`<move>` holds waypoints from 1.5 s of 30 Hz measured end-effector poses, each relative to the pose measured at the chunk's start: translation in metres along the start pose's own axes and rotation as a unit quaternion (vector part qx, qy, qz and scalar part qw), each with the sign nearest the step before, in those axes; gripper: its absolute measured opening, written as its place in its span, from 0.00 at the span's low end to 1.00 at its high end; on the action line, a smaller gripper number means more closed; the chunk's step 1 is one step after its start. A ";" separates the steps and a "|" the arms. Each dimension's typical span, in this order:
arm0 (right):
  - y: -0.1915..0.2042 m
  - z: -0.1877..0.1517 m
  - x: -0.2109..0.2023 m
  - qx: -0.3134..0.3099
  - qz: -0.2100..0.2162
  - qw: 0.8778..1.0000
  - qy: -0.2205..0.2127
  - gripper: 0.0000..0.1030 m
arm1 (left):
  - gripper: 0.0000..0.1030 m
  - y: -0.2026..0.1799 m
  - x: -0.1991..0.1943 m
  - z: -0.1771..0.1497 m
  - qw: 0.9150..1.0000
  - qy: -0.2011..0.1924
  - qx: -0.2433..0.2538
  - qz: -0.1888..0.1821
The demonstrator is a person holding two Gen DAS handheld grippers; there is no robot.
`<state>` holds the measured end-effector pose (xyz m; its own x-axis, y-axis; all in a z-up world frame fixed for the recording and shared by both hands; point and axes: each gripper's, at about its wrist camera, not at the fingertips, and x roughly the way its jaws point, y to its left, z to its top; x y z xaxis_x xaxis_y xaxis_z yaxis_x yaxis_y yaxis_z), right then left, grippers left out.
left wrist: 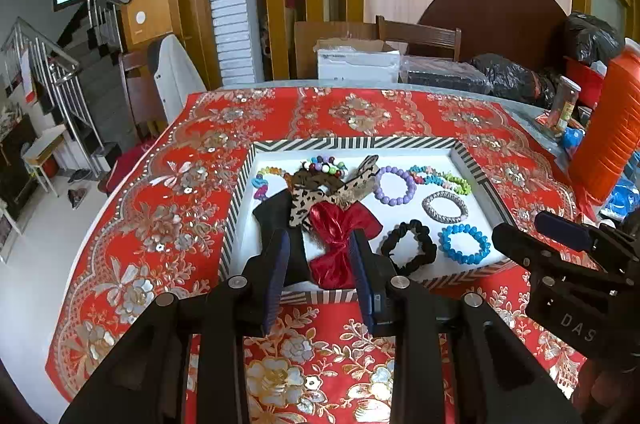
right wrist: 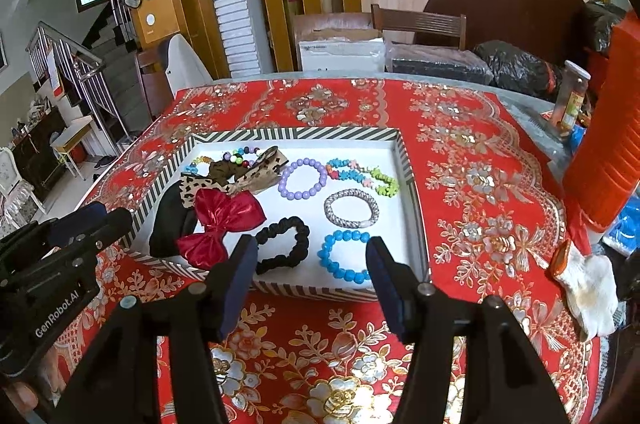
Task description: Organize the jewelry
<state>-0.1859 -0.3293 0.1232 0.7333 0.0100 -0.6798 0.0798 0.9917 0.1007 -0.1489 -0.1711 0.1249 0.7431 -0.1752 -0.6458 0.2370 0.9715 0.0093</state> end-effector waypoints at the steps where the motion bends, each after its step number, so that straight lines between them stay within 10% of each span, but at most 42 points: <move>1: 0.000 0.000 0.000 0.000 0.000 1.000 -0.001 0.58 | 0.30 0.000 0.000 0.000 1.000 -0.001 0.001 0.001; 45: 0.000 -0.003 0.010 -0.009 0.013 1.000 0.010 0.58 | 0.30 -0.009 0.006 -0.001 1.000 0.004 0.009 -0.005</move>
<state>-0.1805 -0.3289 0.1138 0.7210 0.0390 -0.6918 0.0485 0.9931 0.1066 -0.1473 -0.1811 0.1206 0.7358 -0.1831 -0.6520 0.2556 0.9666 0.0169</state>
